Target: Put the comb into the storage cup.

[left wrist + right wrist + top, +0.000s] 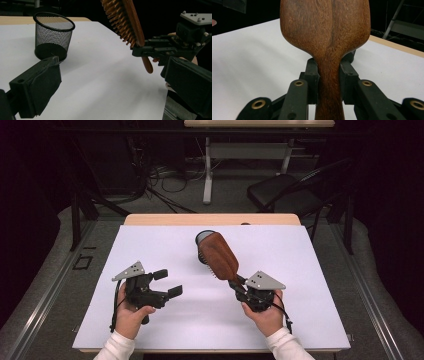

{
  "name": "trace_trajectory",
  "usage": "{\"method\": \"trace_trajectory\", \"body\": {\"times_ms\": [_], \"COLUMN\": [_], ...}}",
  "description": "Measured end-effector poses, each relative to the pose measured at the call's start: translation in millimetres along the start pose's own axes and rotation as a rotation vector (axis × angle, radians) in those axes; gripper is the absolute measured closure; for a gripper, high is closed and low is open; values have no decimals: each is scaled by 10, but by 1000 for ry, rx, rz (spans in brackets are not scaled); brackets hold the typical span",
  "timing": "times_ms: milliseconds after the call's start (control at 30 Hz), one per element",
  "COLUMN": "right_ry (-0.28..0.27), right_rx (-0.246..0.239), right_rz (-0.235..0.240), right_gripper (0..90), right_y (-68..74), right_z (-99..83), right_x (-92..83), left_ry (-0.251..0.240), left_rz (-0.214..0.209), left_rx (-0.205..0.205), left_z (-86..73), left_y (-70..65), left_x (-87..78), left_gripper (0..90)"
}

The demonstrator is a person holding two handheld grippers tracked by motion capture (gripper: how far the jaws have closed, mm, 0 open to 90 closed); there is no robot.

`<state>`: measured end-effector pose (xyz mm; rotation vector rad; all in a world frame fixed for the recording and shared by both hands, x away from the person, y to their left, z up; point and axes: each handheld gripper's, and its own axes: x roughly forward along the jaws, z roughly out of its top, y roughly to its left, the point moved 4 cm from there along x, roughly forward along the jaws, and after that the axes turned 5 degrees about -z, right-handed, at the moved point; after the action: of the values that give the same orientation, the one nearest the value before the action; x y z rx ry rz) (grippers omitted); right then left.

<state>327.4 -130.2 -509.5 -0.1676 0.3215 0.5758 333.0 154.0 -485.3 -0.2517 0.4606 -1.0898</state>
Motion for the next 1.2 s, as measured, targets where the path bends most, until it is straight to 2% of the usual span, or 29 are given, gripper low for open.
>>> {"method": "trace_trajectory", "body": {"times_ms": [200,467,1000,1200], "right_ry": [-6,-6,-11,-18], "right_rx": [-3,-6,-15,-21], "right_rz": [2,6,11,15], "right_gripper": [721,721,721,721], "right_y": [13,23,61,80], "right_z": [5,3,7,16], "right_x": [5,11,15,8], "left_ry": [-19,-15,-24,-11], "left_rz": [-24,-41,-69,-73], "left_rx": [-54,-101,-107,-108], "left_z": [73,133,257,280], "left_y": [-1,2,-62,-81], "left_x": [84,206,428,483], "left_gripper": [9,14,28,29]}}
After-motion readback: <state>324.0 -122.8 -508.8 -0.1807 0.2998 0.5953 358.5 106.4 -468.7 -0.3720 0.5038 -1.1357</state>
